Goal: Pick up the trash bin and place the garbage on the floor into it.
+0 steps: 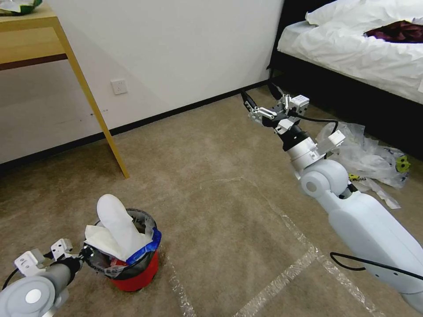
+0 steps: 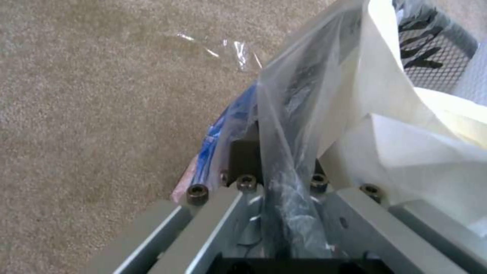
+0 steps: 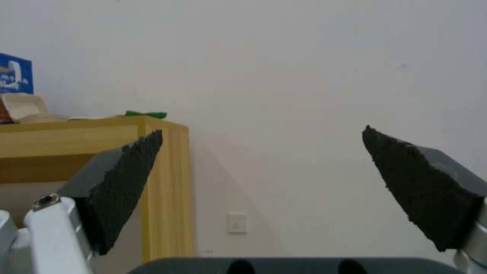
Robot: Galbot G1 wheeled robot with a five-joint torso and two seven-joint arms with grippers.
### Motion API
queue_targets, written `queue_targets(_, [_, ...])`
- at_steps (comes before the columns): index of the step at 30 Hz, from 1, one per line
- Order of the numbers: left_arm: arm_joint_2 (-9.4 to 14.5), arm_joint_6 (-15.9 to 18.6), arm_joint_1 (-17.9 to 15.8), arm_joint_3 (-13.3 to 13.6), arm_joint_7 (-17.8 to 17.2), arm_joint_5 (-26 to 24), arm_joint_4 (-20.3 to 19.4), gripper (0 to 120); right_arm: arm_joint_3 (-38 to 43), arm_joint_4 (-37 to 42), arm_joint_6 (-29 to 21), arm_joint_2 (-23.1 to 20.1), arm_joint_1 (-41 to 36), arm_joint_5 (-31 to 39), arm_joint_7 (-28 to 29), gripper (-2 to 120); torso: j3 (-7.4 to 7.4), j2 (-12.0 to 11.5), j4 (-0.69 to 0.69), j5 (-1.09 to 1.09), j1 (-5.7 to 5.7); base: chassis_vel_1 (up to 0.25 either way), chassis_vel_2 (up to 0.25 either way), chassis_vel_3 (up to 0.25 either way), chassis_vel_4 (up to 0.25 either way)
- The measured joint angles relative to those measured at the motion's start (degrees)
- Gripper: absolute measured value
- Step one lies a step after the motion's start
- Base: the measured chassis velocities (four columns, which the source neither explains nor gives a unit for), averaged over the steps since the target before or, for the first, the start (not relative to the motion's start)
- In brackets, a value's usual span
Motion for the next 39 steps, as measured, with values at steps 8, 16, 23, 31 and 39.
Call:
queue_targets(8, [-0.02, -0.02, -0.24, 0.24, 0.14, 0.35, 0.67, 2, -0.25, -0.34, 0.25, 0.04, 0.02, -0.12, -0.04, 100, 0.00, 0.00, 0.00, 0.01, 0.00, 0.000, 0.000, 0.000, 0.000])
queue_targets(16, [0.28, -0.03, -0.35, 0.31, 0.16, 0.39, 1.12, 2, -0.50, -0.52, 0.38, 0.19, 0.01, -0.37, -0.08, 100, 0.00, 0.00, 0.00, 0.00, 0.00, 0.000, 0.000, 0.000, 0.000])
queue_targets(23, [0.30, -0.03, -0.59, 0.44, 0.25, 0.67, 1.86, 2, -0.50, -0.63, 0.51, 0.15, -0.08, -0.42, -0.11, 100, 0.00, 0.00, 0.01, 0.02, 0.00, 0.000, 0.000, 0.000, 0.000])
queue_targets(31, [0.06, -0.09, -0.61, 0.67, 0.33, 1.18, 1.66, 1, -0.41, -0.68, 0.69, 0.11, -0.33, -0.56, -0.21, 100, 0.00, 0.00, -0.01, -0.02, 0.00, 0.000, 0.000, 0.000, 0.000])
queue_targets(39, [-0.06, 0.07, 0.27, 0.26, 1.12, 1.93, 0.00, 11, -0.47, -0.75, 0.69, 0.23, -0.19, -0.61, -0.21, 100, 0.00, 0.00, -0.01, -0.01, 0.00, 0.000, 0.000, 0.000, 0.000])
